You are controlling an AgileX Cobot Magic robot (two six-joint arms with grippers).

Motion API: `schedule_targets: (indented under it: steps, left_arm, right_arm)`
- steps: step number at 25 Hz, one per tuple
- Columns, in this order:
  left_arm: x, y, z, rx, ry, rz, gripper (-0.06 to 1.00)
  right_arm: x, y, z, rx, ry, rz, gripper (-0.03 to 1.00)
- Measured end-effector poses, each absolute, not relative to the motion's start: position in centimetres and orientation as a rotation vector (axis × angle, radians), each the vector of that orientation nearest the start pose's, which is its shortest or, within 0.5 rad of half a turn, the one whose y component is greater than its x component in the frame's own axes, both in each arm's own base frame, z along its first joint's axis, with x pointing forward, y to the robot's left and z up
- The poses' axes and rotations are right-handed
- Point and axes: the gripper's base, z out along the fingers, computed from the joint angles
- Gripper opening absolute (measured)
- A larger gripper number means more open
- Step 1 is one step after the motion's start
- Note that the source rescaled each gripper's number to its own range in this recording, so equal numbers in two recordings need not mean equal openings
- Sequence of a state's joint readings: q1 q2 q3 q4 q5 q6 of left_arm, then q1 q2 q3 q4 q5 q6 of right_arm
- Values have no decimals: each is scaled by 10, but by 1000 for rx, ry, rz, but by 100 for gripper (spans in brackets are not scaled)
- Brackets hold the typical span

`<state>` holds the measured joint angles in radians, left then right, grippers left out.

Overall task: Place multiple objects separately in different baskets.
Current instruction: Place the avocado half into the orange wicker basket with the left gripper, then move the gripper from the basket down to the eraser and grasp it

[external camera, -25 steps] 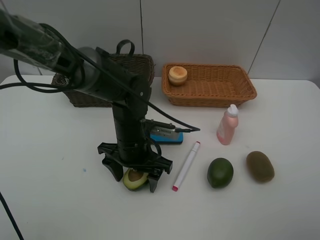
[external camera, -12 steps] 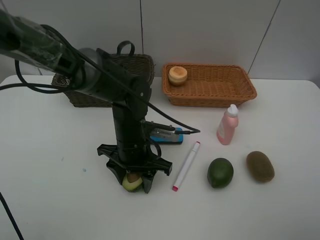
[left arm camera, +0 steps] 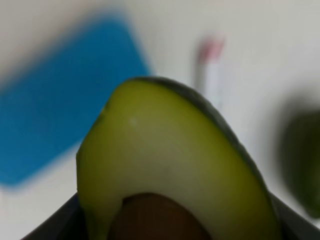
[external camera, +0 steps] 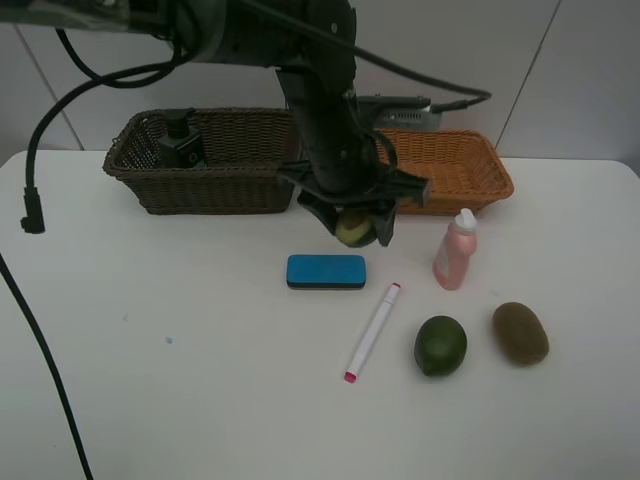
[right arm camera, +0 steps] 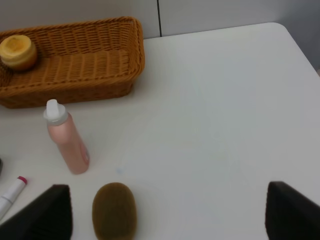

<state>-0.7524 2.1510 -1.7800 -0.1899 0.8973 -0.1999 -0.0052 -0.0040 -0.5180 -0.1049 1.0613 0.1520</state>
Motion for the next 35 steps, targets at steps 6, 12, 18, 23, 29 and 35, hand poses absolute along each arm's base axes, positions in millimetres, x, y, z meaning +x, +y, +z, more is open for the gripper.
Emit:
schedule_targets:
  steps: [6, 12, 18, 23, 29, 35]
  left_arm:
    - [412, -322, 225, 457, 2545, -549, 45]
    - [452, -336, 195, 406, 2424, -601, 45]
    - [452, -345, 158, 472, 2472, -566, 84]
    - [451, -344, 156, 487, 2486, -538, 94]
    - [444, -339, 164, 481, 2582, -514, 94]
    - [429, -331, 216, 541, 2649, -496, 94]
  right_arm:
    - [-8, -8, 283, 165, 2012, -32, 96]
    - [-8, -8, 283, 165, 2012, -32, 96]
    - [-8, -8, 283, 165, 2012, -32, 96]
    - [-8, -8, 283, 165, 2012, -32, 96]
    - [-8, -8, 283, 165, 2012, -32, 96]
    - [-8, -8, 283, 165, 2012, -32, 96]
